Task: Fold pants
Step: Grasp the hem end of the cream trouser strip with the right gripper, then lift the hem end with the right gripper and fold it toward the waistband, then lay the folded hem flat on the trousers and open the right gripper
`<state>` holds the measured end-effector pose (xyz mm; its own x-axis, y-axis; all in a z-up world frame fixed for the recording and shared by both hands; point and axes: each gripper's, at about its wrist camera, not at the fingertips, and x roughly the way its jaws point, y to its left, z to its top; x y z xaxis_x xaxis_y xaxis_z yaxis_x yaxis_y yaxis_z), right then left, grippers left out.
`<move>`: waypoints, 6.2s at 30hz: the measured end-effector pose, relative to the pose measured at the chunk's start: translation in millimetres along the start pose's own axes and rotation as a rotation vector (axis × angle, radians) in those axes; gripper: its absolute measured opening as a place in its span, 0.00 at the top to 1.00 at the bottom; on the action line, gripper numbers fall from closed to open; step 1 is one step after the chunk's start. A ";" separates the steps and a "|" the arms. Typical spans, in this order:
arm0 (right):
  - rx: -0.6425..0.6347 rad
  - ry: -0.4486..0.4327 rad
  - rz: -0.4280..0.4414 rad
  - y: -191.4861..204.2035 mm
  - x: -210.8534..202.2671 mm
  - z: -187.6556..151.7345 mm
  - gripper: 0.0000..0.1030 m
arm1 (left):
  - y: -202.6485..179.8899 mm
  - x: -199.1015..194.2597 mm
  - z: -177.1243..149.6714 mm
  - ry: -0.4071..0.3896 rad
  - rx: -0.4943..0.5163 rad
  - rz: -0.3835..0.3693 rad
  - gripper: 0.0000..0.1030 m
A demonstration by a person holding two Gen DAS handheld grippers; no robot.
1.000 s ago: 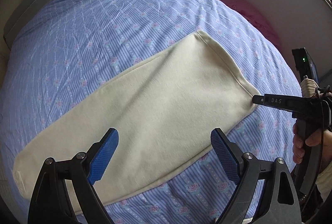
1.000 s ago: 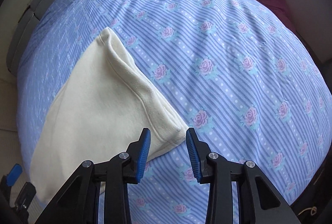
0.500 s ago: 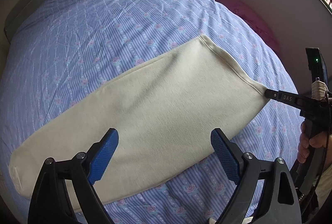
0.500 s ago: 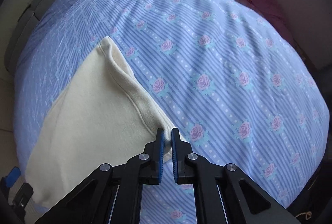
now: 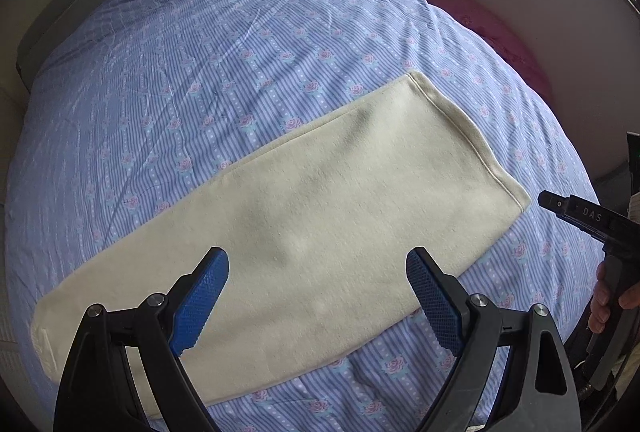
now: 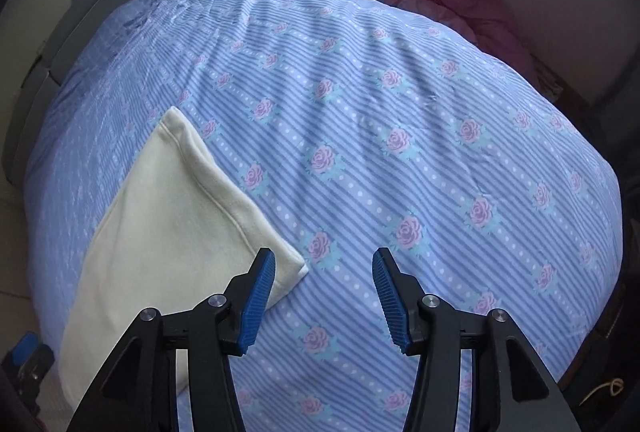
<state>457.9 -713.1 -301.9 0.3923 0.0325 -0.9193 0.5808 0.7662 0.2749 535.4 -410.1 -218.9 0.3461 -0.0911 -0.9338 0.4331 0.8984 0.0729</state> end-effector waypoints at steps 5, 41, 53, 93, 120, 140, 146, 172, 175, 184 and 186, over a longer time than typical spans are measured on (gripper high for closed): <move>0.076 0.042 0.141 5.0 19.1 -26.5 0.50 | -2.7 17.0 15.3 -0.014 0.102 0.011 0.12; 0.317 -0.160 0.295 -14.3 83.5 -64.1 0.50 | -99.1 228.2 201.1 0.204 0.597 -0.614 0.38; 0.287 -0.077 0.367 -22.6 77.5 -43.1 0.78 | -108.3 189.4 211.6 0.181 0.531 -0.632 0.82; -0.489 -0.391 0.076 293.6 -154.2 -210.4 0.79 | 202.5 -74.7 73.5 -0.215 0.382 -0.534 0.83; -0.950 -0.017 -0.142 471.1 24.3 -405.9 0.79 | 410.3 65.5 -97.4 0.011 0.257 -0.327 0.50; -0.684 0.075 -0.022 436.1 25.3 -371.6 0.69 | 405.7 116.9 -98.9 0.106 -0.345 -0.662 0.40; -0.735 0.139 -0.056 441.3 55.8 -387.2 0.76 | 411.5 93.4 -106.2 0.032 -0.327 -0.673 0.78; -0.738 0.130 0.047 437.1 -43.8 -401.6 0.47 | 468.9 -46.6 -206.2 -0.143 -0.234 -0.174 0.34; -0.757 0.106 0.084 437.5 -62.1 -402.1 0.43 | 483.4 -69.0 -249.2 -0.140 -0.352 -0.143 0.32; -0.931 0.044 0.180 470.2 -102.7 -429.1 0.31 | 530.7 -104.6 -370.9 -0.190 -0.817 -0.131 0.21; -0.967 0.053 0.212 483.5 -105.9 -434.7 0.31 | 541.4 -101.1 -391.6 -0.206 -0.874 -0.155 0.20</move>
<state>387.1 -67.1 -194.1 0.3744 0.2397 -0.8958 -0.3394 0.9344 0.1082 409.0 253.8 -222.2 0.5147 -0.2372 -0.8239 -0.2694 0.8676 -0.4180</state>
